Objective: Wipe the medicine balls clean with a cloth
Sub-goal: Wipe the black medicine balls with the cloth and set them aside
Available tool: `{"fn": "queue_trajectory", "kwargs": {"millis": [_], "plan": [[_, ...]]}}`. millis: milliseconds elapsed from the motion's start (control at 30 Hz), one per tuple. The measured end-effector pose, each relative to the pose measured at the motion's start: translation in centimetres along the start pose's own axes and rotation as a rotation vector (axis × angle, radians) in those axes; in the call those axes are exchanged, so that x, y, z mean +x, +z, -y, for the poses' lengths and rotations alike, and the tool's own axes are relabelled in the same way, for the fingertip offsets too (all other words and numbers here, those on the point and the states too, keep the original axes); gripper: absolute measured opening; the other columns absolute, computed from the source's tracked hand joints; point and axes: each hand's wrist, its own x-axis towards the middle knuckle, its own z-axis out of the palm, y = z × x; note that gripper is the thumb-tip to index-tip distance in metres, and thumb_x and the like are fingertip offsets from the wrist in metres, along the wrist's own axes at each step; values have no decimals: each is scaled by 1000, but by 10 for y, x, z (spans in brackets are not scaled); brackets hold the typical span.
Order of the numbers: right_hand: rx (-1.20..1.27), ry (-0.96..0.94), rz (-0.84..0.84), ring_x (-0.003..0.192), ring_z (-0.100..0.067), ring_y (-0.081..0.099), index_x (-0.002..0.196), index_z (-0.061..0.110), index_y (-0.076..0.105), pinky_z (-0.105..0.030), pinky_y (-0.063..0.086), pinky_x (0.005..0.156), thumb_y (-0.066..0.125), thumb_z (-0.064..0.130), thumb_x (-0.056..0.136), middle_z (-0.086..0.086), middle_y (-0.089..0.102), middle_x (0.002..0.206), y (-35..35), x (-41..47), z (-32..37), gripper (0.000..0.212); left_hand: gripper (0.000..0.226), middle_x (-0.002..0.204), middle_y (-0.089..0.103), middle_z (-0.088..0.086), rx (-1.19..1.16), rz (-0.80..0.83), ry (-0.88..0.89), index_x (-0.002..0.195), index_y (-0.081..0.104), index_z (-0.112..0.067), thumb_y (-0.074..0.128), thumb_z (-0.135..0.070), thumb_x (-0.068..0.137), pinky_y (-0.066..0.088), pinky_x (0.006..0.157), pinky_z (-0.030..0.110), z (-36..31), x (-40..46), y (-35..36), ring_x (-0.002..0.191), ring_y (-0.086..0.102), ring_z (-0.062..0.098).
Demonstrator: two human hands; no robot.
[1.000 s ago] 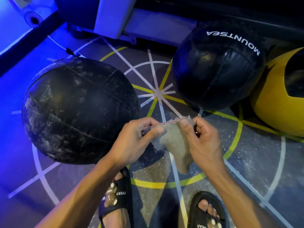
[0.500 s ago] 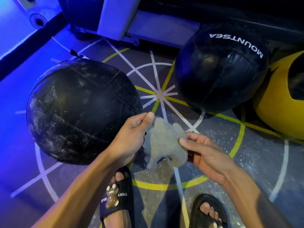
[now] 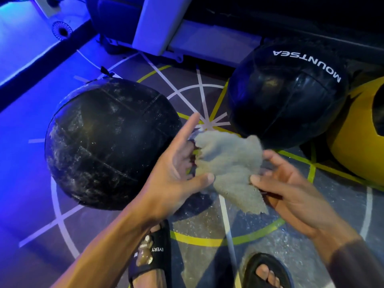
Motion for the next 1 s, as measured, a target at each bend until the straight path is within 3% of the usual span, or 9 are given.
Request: {"fn": "queue_trajectory", "kwargs": {"millis": [133, 233, 367, 533, 667, 767, 833, 933, 1000], "plan": [[-195, -213, -76, 83, -11, 67, 77, 24, 73, -18, 55, 67, 92, 50, 58, -4, 72, 90, 11, 4, 13, 37, 101, 127, 71, 5, 147, -6, 165, 155, 33, -37, 58, 29, 84, 54, 94, 42, -13, -1, 3, 110, 66, 20], [-161, -158, -129, 88, -20, 64, 77, 18, 70, -22, 52, 68, 68, 18, 80, -15, 72, 103, 22, 14, 10, 3, 83, 124, 73, 3, 230, -101, 148, 146, 52, -33, 60, 24, 86, 54, 85, 37, -12, -6, -4, 104, 66, 19], [-77, 115, -19, 107, -22, 71, 125, 27, 67, -44, 49, 95, 57, 33, 92, -8, 74, 117, 39, 14, 6, 34, 66, 118, 76, 1, 345, -111, 132, 122, 69, -23, 53, 27, 82, 54, 91, 28, -16, -18, -19, 113, 70, 18], [-69, 383, 103, 114, -32, 70, 128, 15, 70, -50, 46, 108, 93, 28, 55, -17, 72, 122, 60, 21, -2, 78, 54, 114, 76, 0, 451, -124, 106, 115, 74, -15, 56, 25, 84, 53, 89, 27, -33, -29, -33, 108, 71, 15], [-41, 344, -48, 77, -30, 76, 100, -4, 75, -45, 58, 80, 93, -3, 55, -23, 76, 93, 71, 23, 4, 48, 40, 123, 70, -13, 935, -104, 385, 117, 74, -18, 69, 7, 86, 51, 100, 31, -67, -33, -70, 117, 65, 8], [-241, 265, -54, 70, -33, 71, 92, 4, 78, -43, 52, 72, 103, 33, 41, -28, 70, 81, 70, 27, 13, 63, 28, 115, 68, -23, 1169, -458, 423, 114, 73, -25, 67, -11, 90, 47, 93, 18, -88, -32, -111, 106, 61, -3], [-401, 211, -57, 63, -26, 68, 73, 11, 79, -52, 42, 90, 96, 61, 35, -33, 67, 81, 68, 34, 14, 65, 23, 110, 65, -25, 1279, -650, 340, 112, 71, -27, 66, -22, 91, 41, 86, 15, -95, -29, -134, 99, 60, 1], [-449, 160, -107, 58, -11, 67, 64, 27, 78, -31, 51, 81, 84, 33, 58, -26, 69, 80, 61, 45, 7, 10, 27, 123, 68, -15, 1517, -624, 185, 118, 68, -27, 60, -41, 96, 41, 89, 28, -91, -19, -158, 106, 59, 17], [-472, 162, -77, 60, -11, 68, 76, 25, 80, -20, 50, 63, 78, 18, 77, -15, 73, 73, 50, 50, 4, 7, 36, 129, 67, -14, 1572, -599, 85, 122, 66, -29, 52, -52, 98, 46, 97, 40, -86, -12, -162, 106, 62, 23]]}}
